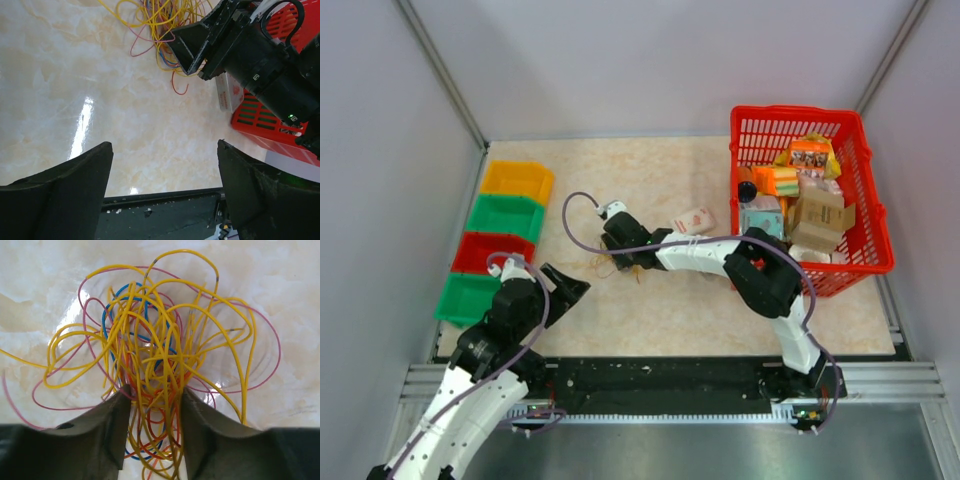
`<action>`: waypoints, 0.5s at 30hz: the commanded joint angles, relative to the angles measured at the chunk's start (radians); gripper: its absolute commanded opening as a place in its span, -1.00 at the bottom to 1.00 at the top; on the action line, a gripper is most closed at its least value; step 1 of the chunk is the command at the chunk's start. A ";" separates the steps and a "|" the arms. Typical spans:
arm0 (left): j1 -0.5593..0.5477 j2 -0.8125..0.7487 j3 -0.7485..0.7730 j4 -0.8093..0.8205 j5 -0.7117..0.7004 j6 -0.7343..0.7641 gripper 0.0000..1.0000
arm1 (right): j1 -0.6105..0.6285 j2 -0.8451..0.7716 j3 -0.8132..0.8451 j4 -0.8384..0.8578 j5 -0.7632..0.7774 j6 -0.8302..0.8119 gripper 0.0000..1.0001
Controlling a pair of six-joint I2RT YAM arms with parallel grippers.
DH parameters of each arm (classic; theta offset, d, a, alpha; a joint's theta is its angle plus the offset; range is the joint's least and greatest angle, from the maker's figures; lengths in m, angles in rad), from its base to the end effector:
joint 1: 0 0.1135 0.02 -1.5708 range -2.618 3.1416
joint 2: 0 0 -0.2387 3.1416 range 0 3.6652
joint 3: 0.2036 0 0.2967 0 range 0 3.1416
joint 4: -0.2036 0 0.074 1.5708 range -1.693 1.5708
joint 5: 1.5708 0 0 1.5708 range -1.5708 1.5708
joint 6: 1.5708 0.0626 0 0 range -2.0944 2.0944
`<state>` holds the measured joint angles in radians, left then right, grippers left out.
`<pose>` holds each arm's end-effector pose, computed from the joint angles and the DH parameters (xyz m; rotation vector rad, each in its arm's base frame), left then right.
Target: Untangle the cables
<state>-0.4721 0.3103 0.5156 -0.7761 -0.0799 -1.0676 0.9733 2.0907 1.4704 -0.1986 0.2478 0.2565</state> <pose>0.1623 -0.0773 0.2307 -0.7075 2.1380 -0.7915 0.2950 0.4063 0.1022 -0.7238 2.2651 0.2992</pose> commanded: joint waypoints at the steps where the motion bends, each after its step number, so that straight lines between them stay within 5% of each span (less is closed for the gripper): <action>1: 0.004 0.036 -0.025 0.100 0.028 -0.069 0.91 | 0.005 0.013 -0.021 0.071 0.011 0.012 -0.47; 3: 0.004 0.053 -0.029 0.123 0.029 -0.092 0.96 | 0.005 -0.030 -0.050 0.071 0.015 0.015 -0.73; 9: 0.006 0.130 -0.042 0.213 0.011 -0.167 0.96 | 0.004 -0.280 -0.225 0.099 -0.044 0.026 -1.00; 15: 0.101 0.275 -0.054 0.397 0.119 -0.207 0.96 | 0.004 -0.425 -0.360 0.142 -0.148 0.041 -1.00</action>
<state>-0.4335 0.5087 0.4709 -0.5659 -0.0479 -1.2297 0.9730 1.7714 1.1648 -0.1261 0.1730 0.2810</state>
